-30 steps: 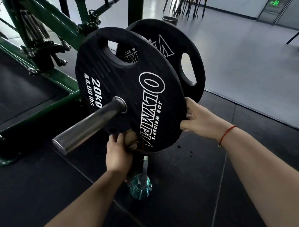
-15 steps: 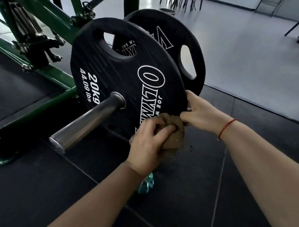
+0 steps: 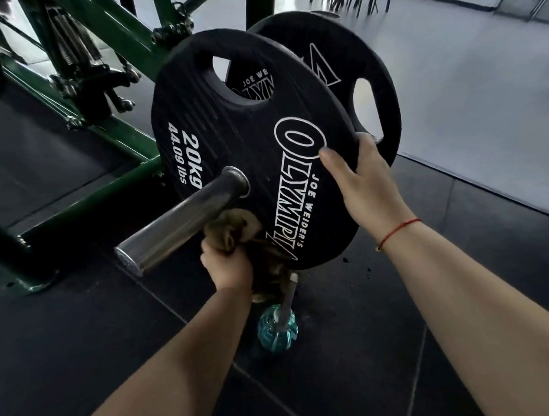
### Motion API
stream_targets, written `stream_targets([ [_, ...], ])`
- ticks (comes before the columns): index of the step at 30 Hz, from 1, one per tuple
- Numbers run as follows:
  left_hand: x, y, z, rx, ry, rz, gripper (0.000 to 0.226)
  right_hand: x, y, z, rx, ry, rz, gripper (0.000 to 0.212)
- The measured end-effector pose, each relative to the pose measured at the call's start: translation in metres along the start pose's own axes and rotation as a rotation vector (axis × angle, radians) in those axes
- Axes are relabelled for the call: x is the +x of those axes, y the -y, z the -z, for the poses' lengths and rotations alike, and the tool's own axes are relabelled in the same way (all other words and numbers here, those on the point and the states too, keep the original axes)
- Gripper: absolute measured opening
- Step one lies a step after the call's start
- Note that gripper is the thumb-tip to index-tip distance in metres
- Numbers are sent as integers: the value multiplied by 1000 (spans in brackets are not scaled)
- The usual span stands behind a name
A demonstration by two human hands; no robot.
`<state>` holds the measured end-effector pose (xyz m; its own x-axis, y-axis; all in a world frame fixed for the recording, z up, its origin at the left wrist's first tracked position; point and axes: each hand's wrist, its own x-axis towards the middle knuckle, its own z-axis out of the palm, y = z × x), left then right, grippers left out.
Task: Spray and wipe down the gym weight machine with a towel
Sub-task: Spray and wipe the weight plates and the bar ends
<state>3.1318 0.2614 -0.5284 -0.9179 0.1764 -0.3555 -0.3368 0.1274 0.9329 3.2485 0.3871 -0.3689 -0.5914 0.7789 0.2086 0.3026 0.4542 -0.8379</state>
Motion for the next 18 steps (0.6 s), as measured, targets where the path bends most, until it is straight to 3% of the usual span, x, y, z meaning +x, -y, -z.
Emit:
stream_targets([
  [2,9,-11,-1,-171,-137,161,48,0,-5,-1,-36,-7,22,32],
  [4,13,-24,-6,-267,-178,213,50,0,-8,-2,-67,-20,43,32],
  [8,-1,-48,-23,-375,-66,158,49,1,-12,-7,-83,-60,68,37],
  [12,-31,-55,-28,-472,53,291,49,1,-13,-11,-98,-103,93,45],
  [15,-57,-66,-34,-515,190,240,44,1,-16,-12,-121,-131,112,49],
  [18,-74,-90,-34,-523,284,37,43,1,-17,-11,-134,-133,121,49],
])
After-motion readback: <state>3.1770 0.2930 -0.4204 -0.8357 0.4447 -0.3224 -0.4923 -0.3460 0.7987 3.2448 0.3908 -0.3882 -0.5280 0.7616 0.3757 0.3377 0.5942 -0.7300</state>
